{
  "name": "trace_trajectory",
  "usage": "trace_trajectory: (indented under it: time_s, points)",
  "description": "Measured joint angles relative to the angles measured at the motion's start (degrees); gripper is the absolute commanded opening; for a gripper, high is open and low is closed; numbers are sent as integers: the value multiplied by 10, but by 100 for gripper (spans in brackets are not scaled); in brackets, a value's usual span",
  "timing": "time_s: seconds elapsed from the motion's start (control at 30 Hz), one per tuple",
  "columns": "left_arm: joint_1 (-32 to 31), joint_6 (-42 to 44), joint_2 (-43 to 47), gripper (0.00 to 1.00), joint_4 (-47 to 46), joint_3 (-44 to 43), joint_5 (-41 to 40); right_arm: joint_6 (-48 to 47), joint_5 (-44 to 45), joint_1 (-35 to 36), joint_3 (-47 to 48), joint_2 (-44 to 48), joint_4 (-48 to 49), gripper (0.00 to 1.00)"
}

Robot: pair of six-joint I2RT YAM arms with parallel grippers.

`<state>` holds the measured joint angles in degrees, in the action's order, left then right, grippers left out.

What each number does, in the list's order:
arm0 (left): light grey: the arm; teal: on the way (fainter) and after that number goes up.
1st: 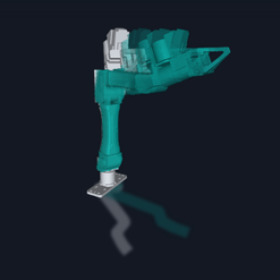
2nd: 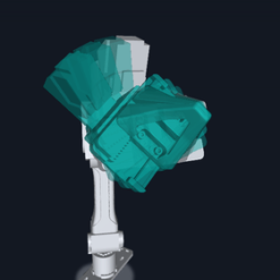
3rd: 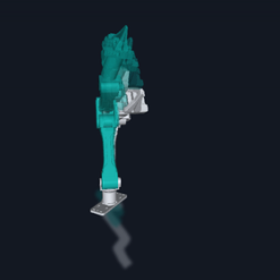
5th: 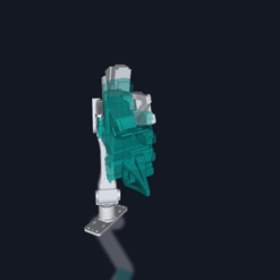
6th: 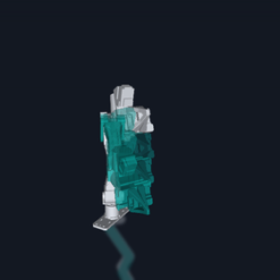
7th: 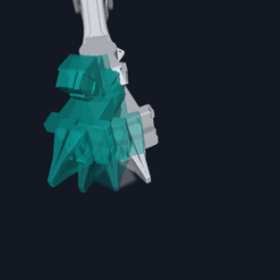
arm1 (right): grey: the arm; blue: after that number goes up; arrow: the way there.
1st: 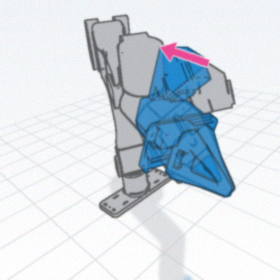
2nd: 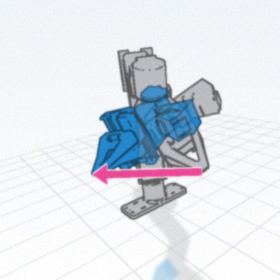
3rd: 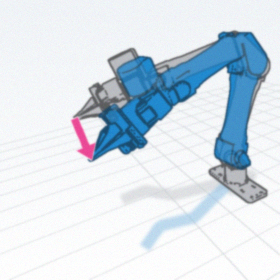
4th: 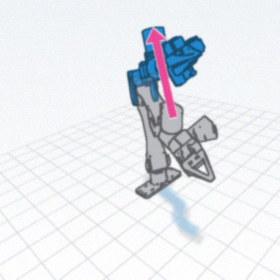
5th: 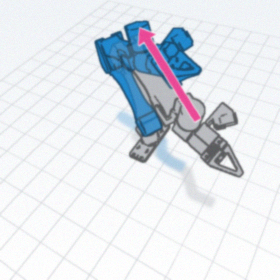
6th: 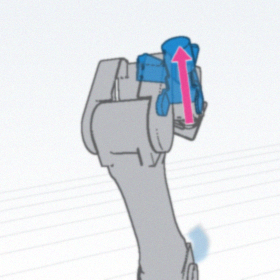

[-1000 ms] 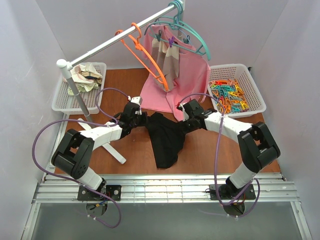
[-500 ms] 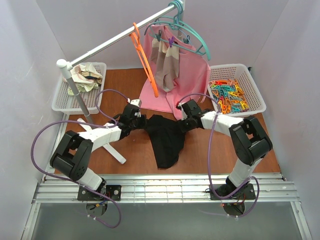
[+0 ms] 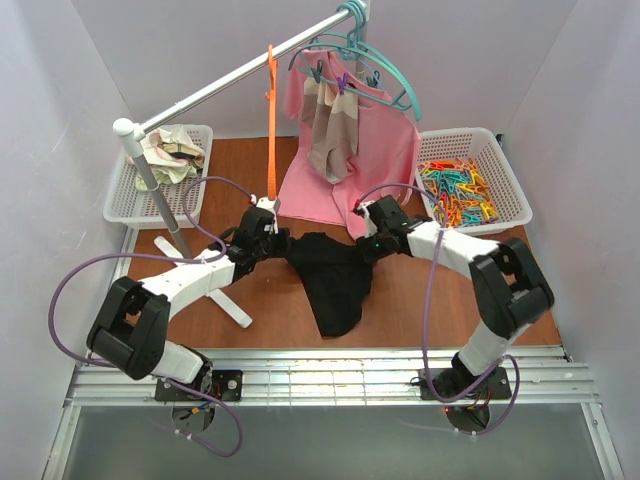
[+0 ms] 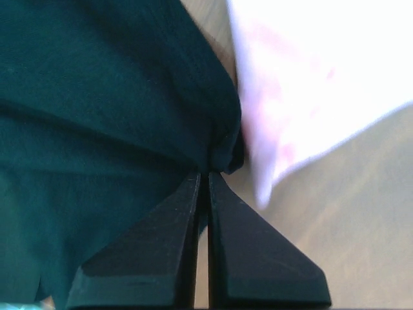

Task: Clip the underwear to the hanger
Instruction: Flatten out the underwear at the center of the board.

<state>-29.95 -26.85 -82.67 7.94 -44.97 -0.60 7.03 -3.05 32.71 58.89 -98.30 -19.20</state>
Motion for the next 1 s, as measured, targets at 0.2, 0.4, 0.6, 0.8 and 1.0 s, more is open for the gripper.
trace_trajectory:
  time_s: [0.2, 0.4, 0.6, 0.8, 1.0]
  points:
    - [0, 9, 66, 0, 7, 0, 12, 1, 24, 1, -9, 174, -61, 1]
    - [-3, 8, 127, 0, 5, 0, 54, 15, 54, 5, -7, 325, -122, 1]
    - [-7, 12, 120, 0, -3, -2, 88, 30, 66, 8, -11, 352, -169, 1]
    - [-7, 36, 16, 0, -19, -38, 90, 21, 92, 7, -31, 287, -159, 1]
    - [-7, 77, -104, 0, -23, -133, 68, -4, 114, -1, 23, 165, -140, 1]
